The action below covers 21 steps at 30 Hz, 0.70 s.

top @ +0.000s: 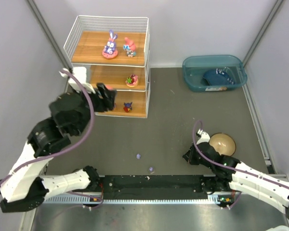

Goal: Place and organize the plastic toys onto the shelf

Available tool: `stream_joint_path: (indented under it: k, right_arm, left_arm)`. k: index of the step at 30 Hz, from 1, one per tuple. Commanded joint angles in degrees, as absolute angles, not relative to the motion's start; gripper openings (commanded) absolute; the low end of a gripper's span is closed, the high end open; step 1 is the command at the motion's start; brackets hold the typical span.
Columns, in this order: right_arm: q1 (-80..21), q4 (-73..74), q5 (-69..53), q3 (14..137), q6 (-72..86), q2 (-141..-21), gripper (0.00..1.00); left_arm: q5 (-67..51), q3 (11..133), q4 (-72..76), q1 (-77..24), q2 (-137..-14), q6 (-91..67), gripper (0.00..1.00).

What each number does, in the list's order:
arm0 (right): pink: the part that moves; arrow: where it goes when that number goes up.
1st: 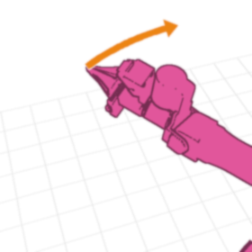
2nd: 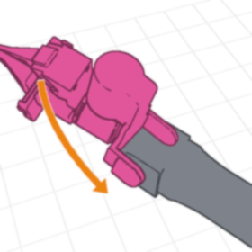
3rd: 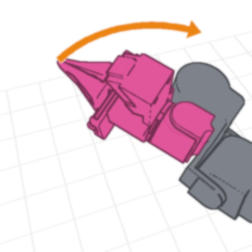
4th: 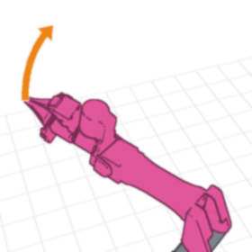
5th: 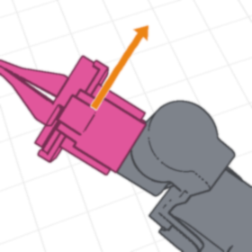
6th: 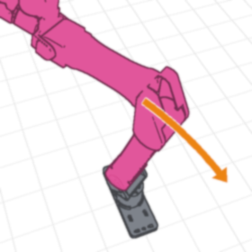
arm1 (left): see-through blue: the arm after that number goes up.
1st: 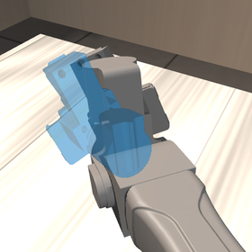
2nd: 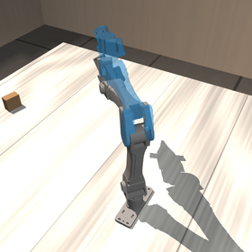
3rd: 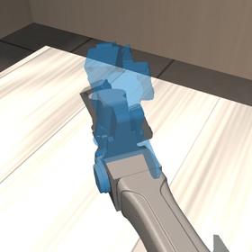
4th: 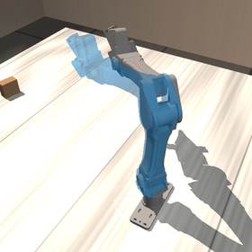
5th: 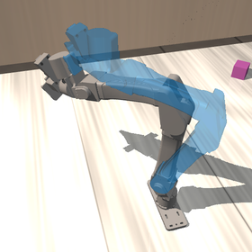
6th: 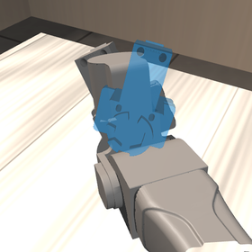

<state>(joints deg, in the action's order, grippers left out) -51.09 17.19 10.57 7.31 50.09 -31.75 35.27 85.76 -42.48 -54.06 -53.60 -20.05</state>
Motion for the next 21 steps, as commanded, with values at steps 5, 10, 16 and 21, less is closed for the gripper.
stream_joint_path:
  k: [5,10,16,21]
  right_arm:
    - [-50.36,16.44,11.51,10.72,49.31,-31.82,0.00]
    - [-50.45,16.61,11.43,10.72,49.48,-31.20,0.00]
    - [-50.36,16.61,11.42,10.81,49.40,-31.29,0.00]
    - [-50.27,17.14,11.69,11.43,49.13,-31.55,0.00]
  left_arm:
    - [16.75,111.58,-47.98,-32.63,-66.94,-3.87,0.00]
    - [3.53,123.82,-50.36,-19.35,-76.27,-2.47,0.00]
    - [-6.39,134.38,-52.12,-10.47,-85.51,-1.93,0.00]
    - [-5.71,134.74,-51.95,-7.39,-88.06,-0.53,0.00]
